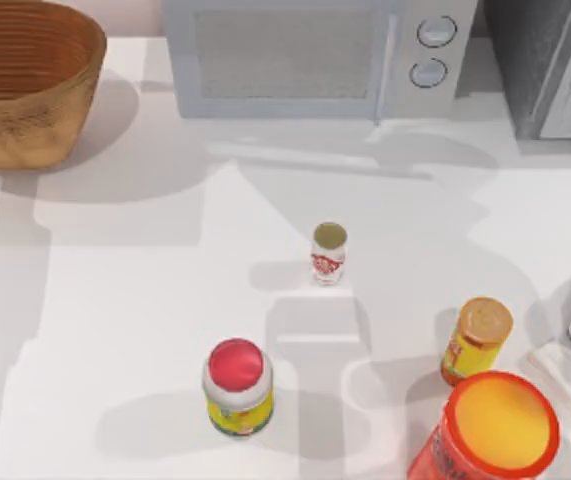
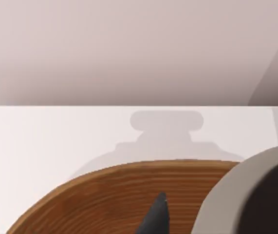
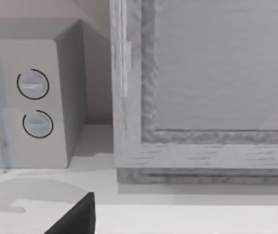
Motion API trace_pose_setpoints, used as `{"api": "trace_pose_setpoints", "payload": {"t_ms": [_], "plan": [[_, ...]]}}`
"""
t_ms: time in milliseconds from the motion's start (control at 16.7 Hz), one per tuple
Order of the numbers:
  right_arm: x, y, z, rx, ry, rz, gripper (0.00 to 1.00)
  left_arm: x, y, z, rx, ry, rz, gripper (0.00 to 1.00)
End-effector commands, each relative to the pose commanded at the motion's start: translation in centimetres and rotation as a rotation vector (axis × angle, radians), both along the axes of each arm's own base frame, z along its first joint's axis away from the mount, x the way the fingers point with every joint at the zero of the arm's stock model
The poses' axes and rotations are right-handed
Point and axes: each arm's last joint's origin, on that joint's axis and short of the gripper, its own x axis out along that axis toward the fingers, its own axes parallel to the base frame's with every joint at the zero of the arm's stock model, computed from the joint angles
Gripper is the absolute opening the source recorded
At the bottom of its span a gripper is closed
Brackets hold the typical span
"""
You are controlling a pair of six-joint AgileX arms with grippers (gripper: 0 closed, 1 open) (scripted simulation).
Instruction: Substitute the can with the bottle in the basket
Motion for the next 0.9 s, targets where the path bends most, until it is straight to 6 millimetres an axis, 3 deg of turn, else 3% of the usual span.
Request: {"api": "trace_pose_setpoints", "payload": {"t_ms": [540,900], "plan": [[0.0,0.0,0.0,0.0,0.0,0.0,1.0,0.0,0.0,0.0,0.0,0.0,0.0,0.98],[0.0,0.0,0.0,0.0,0.0,0.0,1.0,0.0,0.0,0.0,0.0,0.0,0.0,1.0]]}}
